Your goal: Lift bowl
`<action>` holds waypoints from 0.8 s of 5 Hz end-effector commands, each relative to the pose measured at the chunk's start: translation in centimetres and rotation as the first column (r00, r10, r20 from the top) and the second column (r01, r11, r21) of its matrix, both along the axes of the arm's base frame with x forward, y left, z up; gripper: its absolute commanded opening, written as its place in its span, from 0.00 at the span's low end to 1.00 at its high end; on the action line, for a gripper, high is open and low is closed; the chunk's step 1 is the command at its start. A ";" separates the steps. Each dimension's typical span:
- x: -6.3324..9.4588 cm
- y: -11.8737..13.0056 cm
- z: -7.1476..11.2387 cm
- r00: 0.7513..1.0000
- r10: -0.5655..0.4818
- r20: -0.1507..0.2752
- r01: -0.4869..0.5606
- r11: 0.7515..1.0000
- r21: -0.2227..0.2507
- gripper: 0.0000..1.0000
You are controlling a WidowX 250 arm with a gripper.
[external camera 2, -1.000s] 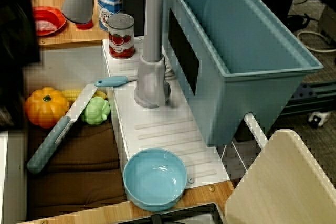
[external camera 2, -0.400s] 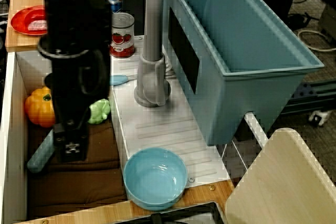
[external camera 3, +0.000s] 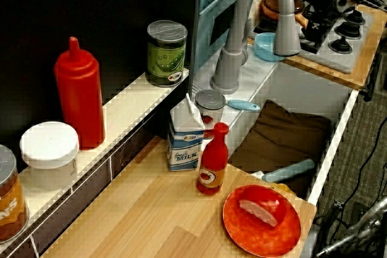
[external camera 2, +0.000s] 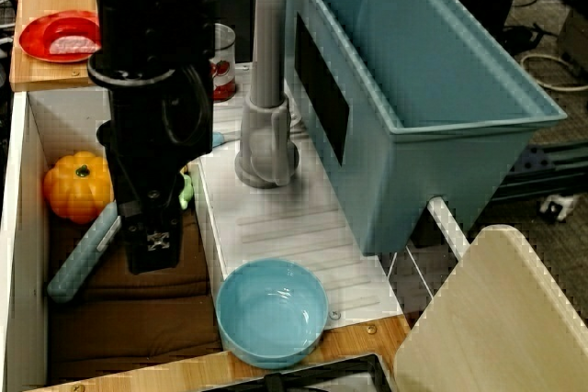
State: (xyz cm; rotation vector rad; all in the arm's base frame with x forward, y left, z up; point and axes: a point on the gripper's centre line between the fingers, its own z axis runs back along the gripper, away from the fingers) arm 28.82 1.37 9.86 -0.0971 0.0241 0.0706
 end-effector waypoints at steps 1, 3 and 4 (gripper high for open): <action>3.3 1.0 -1.4 0.994 0.094 0.050 -0.094 0.996 0.001 1.00; 5.2 1.5 -2.2 0.987 0.150 0.054 -0.149 0.989 -0.016 1.00; 5.4 2.0 -2.5 0.980 0.189 0.071 -0.186 0.982 -0.036 1.00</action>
